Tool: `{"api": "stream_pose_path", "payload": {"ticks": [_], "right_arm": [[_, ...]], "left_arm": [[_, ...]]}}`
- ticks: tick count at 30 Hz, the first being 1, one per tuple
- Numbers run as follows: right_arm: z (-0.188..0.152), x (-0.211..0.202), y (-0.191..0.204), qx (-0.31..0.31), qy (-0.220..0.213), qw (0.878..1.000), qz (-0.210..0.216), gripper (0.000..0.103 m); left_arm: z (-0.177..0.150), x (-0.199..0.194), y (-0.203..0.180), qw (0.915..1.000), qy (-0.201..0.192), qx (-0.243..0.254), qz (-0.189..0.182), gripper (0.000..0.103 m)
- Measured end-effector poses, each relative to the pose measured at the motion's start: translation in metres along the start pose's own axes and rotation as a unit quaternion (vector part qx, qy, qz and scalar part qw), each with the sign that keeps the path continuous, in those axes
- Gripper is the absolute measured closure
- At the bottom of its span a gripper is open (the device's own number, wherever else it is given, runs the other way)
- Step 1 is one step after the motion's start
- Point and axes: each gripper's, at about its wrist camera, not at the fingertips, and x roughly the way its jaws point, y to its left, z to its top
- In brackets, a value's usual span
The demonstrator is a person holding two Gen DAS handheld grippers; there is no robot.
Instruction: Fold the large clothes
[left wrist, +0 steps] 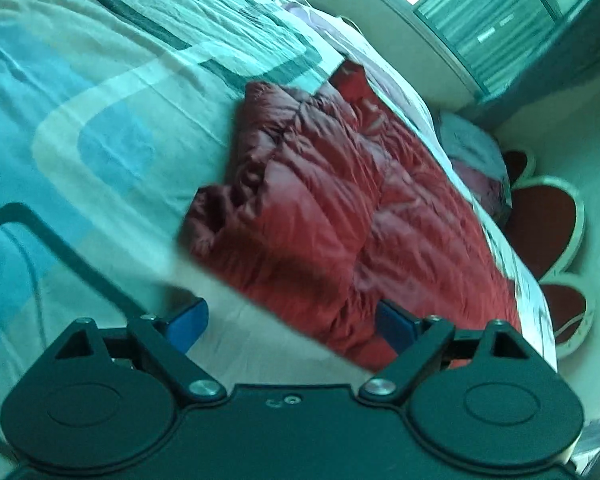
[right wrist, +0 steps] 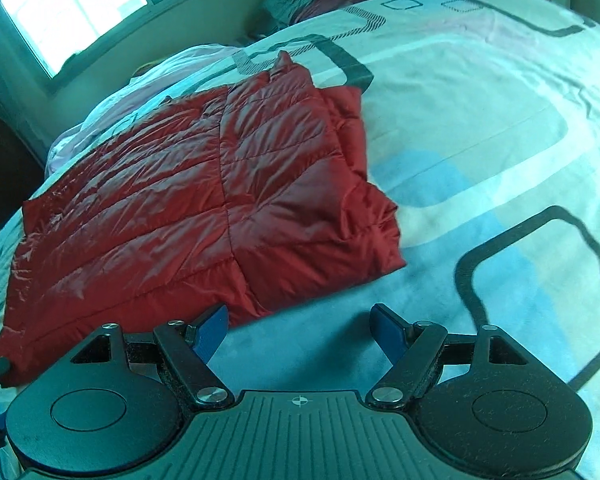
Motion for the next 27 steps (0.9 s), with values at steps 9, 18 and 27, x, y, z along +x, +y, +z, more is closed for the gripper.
{"api": "stream_pose_path", "payload": {"ticks": [9,18,27], "right_arm": [[0.030,0.022,-0.013,0.064,-0.043,0.997,0.018,0.010],[0.045,0.014,-0.007,0.060,-0.056,0.996,0.020,0.083],[0.034,-0.027,-0.001,0.036,-0.054,0.998,0.026,0.086]], "left_arm": [[0.026,0.029,0.004,0.9987,-0.042,-0.024,-0.017,0.040],[0.037,0.037,0.008,0.9984,-0.042,-0.016,-0.034,0.084],[0.043,-0.001,0.008,0.9976,-0.031,0.023,-0.057,0.087]]}}
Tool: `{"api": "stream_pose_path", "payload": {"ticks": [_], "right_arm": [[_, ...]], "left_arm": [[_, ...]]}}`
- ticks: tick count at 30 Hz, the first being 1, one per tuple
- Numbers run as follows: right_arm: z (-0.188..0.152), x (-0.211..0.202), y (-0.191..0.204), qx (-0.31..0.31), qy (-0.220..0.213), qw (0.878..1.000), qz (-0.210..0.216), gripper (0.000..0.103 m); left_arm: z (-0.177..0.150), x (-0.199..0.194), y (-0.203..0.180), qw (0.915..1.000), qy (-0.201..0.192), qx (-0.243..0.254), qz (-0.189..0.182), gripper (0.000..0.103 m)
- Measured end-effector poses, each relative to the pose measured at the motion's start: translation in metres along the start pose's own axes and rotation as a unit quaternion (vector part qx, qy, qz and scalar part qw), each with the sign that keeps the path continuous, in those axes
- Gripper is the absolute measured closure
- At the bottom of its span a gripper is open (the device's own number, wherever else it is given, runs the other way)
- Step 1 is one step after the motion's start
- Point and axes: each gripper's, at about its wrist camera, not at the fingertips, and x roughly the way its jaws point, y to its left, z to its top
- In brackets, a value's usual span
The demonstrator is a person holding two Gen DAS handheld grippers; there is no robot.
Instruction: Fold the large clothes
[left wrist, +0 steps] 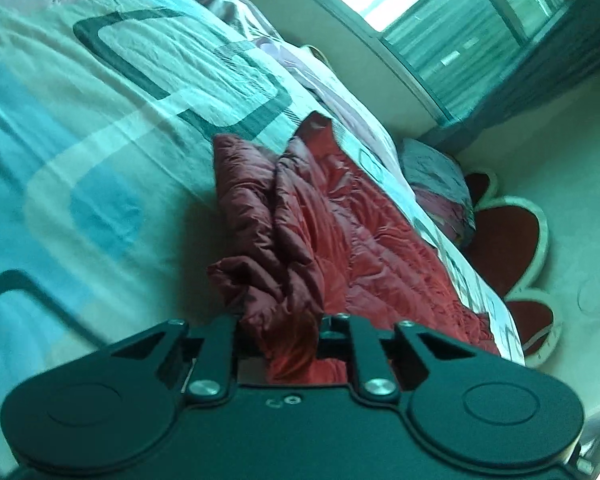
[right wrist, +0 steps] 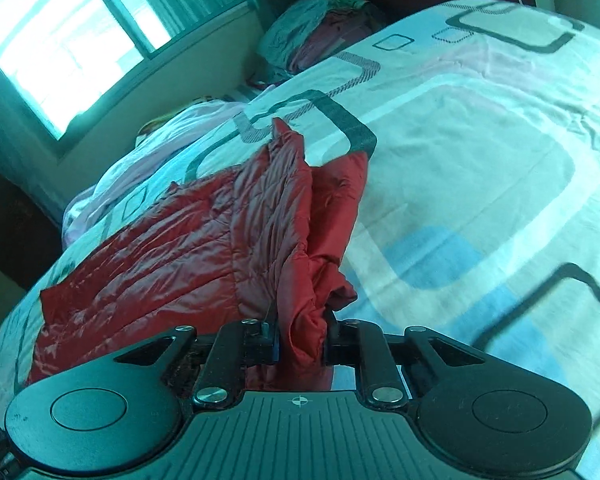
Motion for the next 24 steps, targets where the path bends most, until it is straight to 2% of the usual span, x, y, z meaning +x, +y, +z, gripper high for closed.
{"api": "stream_pose_path", "payload": {"ticks": [7,11,13,17,19,20,21,22,23,24], "right_arm": [[-0.036,-0.046,-0.012,-0.012,0.033,0.999,0.011,0.086],[-0.062,-0.067,-0.024,-0.010,0.049,0.998,0.022,0.086],[-0.073,-0.076,-0.030,-0.014,0.056,0.998,0.028,0.086],[-0.089,-0.085,-0.044,-0.026,0.071,0.996,0.041,0.086],[-0.093,-0.083,-0.048,-0.052,0.073,0.995,0.042,0.085],[-0.094,-0.082,-0.049,-0.061,0.070,0.995,0.044,0.083],[-0.093,-0.082,-0.049,-0.066,0.069,0.995,0.034,0.070],[-0.092,-0.083,-0.048,-0.068,0.065,0.995,0.022,0.053],[-0.092,-0.088,-0.048,-0.076,0.053,0.996,0.010,0.045],[-0.091,-0.095,-0.046,-0.090,0.031,0.995,0.002,0.032]], "left_arm": [[-0.012,-0.047,0.011,0.9997,0.022,0.007,-0.005,0.087],[-0.026,-0.067,0.016,0.9999,0.010,0.000,0.014,0.087],[-0.033,-0.073,0.018,0.9997,0.009,-0.011,0.020,0.087],[-0.049,-0.075,0.018,0.9992,0.009,-0.002,0.038,0.087],[-0.053,-0.069,0.016,0.9987,0.005,0.010,0.050,0.086],[-0.053,-0.065,0.015,0.9980,0.003,0.018,0.060,0.085],[-0.052,-0.060,0.012,0.9971,0.004,0.026,0.072,0.082],[-0.051,-0.057,0.010,0.9963,0.002,0.029,0.081,0.080],[-0.051,-0.056,0.010,0.9958,-0.001,0.027,0.087,0.077],[-0.050,-0.054,0.011,0.9961,-0.002,0.022,0.086,0.073]]}}
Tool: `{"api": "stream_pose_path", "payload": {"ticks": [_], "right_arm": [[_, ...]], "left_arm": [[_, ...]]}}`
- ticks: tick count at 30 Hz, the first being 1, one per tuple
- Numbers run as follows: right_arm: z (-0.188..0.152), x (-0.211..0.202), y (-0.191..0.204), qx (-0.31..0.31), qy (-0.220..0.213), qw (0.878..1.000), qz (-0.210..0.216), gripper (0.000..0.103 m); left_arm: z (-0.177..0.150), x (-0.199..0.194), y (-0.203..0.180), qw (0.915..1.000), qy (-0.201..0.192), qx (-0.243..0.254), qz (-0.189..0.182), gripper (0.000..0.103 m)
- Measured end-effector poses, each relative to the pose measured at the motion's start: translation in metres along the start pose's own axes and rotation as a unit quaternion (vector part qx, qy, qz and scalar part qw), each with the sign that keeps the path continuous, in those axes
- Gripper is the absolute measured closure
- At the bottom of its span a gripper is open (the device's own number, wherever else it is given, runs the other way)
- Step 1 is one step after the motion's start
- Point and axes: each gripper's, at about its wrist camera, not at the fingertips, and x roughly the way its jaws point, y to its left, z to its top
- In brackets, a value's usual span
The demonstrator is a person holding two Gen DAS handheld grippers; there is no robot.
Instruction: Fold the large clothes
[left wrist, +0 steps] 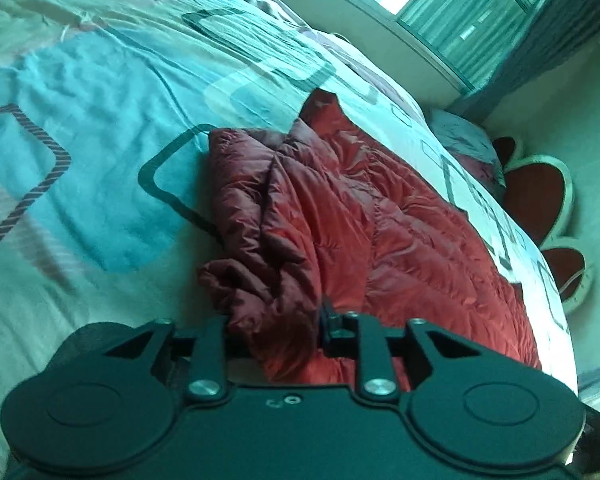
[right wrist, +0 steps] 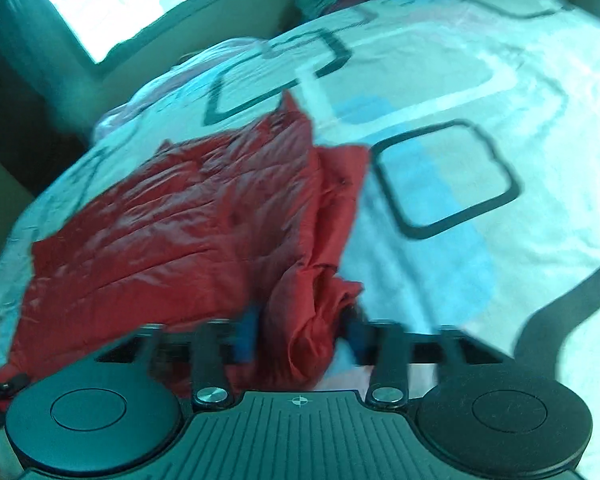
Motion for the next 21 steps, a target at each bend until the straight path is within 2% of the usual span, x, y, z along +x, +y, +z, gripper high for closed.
{"api": "stream_pose_path", "payload": {"ticks": [1,2,3,4,5,7,10,13,14,15,16,17,19,21], "right_arm": [[0.003,-0.007,0.003,-0.017,-0.021,1.000,-0.009,0.028],[0.007,-0.011,0.005,-0.033,-0.034,0.999,-0.013,0.028],[0.011,-0.014,0.007,-0.044,-0.040,0.998,-0.013,0.028],[0.014,-0.018,0.009,-0.052,-0.045,0.998,-0.010,0.028],[0.016,-0.022,0.012,-0.058,-0.053,0.997,-0.008,0.028],[0.017,-0.028,0.020,-0.077,-0.068,0.995,-0.009,0.028],[0.007,-0.031,0.035,-0.108,-0.076,0.991,0.006,0.029],[-0.003,-0.023,0.055,-0.136,-0.075,0.988,0.025,0.029],[-0.005,-0.020,0.061,-0.146,-0.074,0.986,0.030,0.029],[-0.007,-0.017,0.068,-0.154,-0.076,0.985,0.036,0.033],[-0.007,-0.013,0.075,-0.163,-0.076,0.983,0.042,0.043],[-0.007,-0.010,0.083,-0.169,-0.076,0.981,0.048,0.045],[-0.006,-0.001,0.097,-0.177,-0.078,0.980,0.057,0.046],[-0.005,0.007,0.111,-0.186,-0.083,0.977,0.064,0.046]], "left_arm": [[0.000,0.001,-0.001,1.0000,-0.001,-0.004,0.001,0.069],[0.001,0.003,-0.001,0.9999,-0.004,-0.011,0.005,0.057],[-0.003,0.000,0.002,0.9998,-0.006,-0.018,0.009,0.036],[-0.010,-0.003,0.003,0.9996,-0.012,-0.021,0.013,0.027],[-0.013,-0.005,0.001,0.9994,-0.020,-0.020,0.018,0.023],[-0.018,-0.008,-0.002,0.9991,-0.029,-0.007,0.031,0.024],[-0.026,-0.017,-0.004,0.9951,-0.051,-0.003,0.085,0.026],[-0.028,-0.034,-0.006,0.9874,-0.086,0.002,0.133,0.030],[-0.028,-0.044,-0.009,0.9840,-0.105,0.008,0.144,0.035],[-0.027,-0.053,-0.013,0.9809,-0.123,0.017,0.150,0.036],[-0.026,-0.063,-0.017,0.9780,-0.140,0.029,0.152,0.036],[-0.024,-0.071,-0.022,0.9759,-0.154,0.037,0.151,0.036],[-0.018,-0.078,-0.037,0.9741,-0.169,0.070,0.132,0.036],[-0.008,-0.066,-0.058,0.9748,-0.163,0.107,0.109,0.036]]}}
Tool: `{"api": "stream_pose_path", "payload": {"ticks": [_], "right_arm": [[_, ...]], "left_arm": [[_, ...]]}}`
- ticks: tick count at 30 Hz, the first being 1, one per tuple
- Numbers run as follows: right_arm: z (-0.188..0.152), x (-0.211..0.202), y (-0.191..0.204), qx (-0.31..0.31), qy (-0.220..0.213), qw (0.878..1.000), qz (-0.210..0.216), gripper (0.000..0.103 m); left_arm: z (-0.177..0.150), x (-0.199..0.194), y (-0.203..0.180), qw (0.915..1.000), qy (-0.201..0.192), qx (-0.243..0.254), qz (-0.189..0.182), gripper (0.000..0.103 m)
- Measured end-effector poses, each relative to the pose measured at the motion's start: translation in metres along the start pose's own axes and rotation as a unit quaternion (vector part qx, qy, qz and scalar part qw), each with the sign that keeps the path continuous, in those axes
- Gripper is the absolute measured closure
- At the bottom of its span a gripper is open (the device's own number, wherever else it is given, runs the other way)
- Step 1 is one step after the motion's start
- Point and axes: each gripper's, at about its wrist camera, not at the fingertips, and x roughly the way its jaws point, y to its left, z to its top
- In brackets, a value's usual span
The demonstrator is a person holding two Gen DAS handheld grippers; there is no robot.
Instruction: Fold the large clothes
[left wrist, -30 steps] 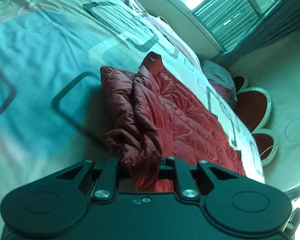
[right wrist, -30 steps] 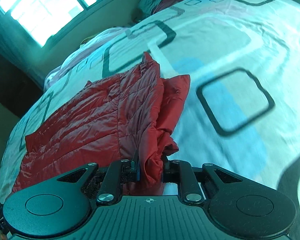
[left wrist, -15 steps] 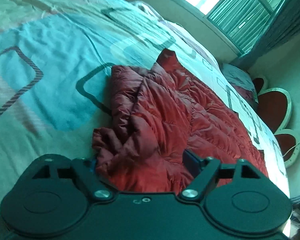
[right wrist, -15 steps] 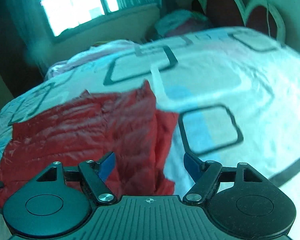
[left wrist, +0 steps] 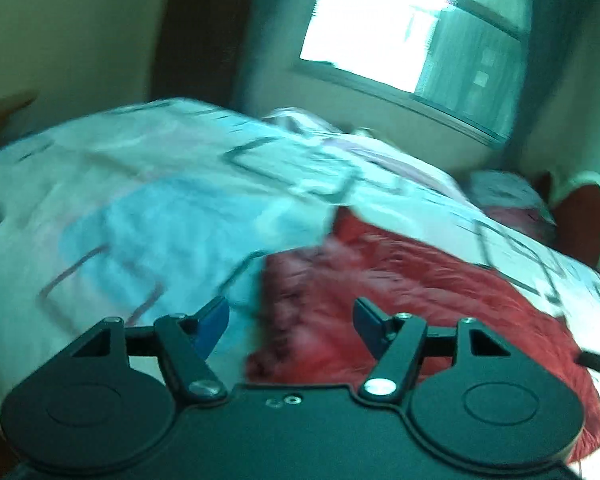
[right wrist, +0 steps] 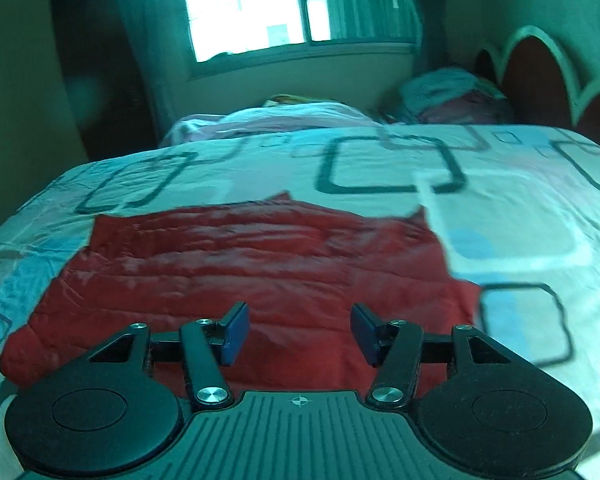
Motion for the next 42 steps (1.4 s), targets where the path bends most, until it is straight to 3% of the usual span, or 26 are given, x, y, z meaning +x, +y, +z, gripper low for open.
{"api": "stream_pose_path", "payload": {"ticks": [3,5,10,17,21,25,28,31,33,37,42], "right_arm": [[0.002,0.022,0.022,-0.017,-0.003,1.000,0.004,0.046],[0.003,0.041,0.036,-0.023,0.001,1.000,0.005,0.046],[0.001,0.080,0.052,-0.051,0.018,0.998,-0.012,0.046],[-0.011,0.118,0.046,-0.089,0.086,0.992,-0.030,0.046],[0.011,0.109,0.053,-0.076,0.046,0.996,-0.019,0.046],[0.000,0.143,0.058,-0.094,0.098,0.990,-0.025,0.046],[-0.007,0.152,0.055,-0.101,0.101,0.989,-0.027,0.046],[-0.006,0.156,0.053,-0.104,0.107,0.989,-0.023,0.046],[-0.006,0.156,0.052,-0.100,0.110,0.989,-0.019,0.046],[-0.006,0.156,0.049,-0.097,0.109,0.989,-0.016,0.046],[-0.006,0.151,0.054,-0.094,0.104,0.990,-0.015,0.046]], "left_arm": [[0.007,0.039,-0.036,0.9988,0.017,0.019,-0.041,0.037],[0.005,0.065,-0.059,0.9978,0.020,0.040,-0.049,0.037],[-0.010,0.122,-0.065,0.9954,0.079,0.052,-0.014,0.046],[-0.022,0.133,-0.060,0.9928,0.098,0.068,-0.003,0.045],[-0.019,0.135,-0.059,0.9923,0.103,0.068,-0.004,0.045],[-0.015,0.133,-0.060,0.9916,0.109,0.069,-0.007,0.045],[-0.011,0.130,-0.060,0.9909,0.115,0.069,-0.009,0.045],[-0.003,0.113,-0.052,0.9910,0.124,0.048,-0.017,0.039],[0.000,0.092,-0.038,0.9913,0.129,0.020,-0.018,0.025],[-0.009,0.049,-0.008,0.9900,0.139,-0.025,-0.005,0.020],[-0.038,0.038,0.022,0.9738,0.186,-0.130,-0.013,0.018]]}}
